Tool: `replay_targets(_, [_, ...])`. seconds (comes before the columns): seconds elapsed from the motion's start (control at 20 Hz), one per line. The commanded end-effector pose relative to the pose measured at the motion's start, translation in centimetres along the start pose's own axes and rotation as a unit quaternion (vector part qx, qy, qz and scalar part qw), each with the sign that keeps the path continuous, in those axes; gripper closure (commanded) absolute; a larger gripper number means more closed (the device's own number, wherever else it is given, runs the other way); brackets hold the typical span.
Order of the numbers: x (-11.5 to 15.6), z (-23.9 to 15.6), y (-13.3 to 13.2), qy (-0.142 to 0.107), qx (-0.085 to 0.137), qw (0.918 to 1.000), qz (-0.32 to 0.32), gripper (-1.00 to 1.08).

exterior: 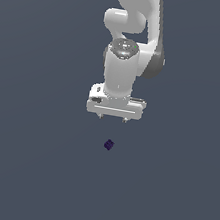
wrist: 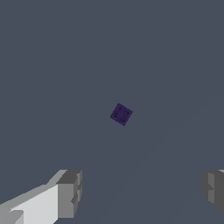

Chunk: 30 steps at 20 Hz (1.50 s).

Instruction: Pick up the object and move it to a goal position.

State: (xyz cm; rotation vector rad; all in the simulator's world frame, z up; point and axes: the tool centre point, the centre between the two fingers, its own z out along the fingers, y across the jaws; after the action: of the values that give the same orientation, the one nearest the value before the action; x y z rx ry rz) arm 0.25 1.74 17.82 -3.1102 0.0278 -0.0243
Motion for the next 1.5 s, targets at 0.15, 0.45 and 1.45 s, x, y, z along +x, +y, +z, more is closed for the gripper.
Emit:
replay_targets(0.15, [-0.2,0.1,-0.6,-0.002,0.001,1.0,-0.002,-0.92])
replay_targets(0.45, [-1.1,0.8,-3.5,-0.013,0.007,0.9998,-0.016,-0.92])
replay_targets(1.45, [1.1,4.1,-2.5,-0.012,0.003,0.9959,0.089,-0.92])
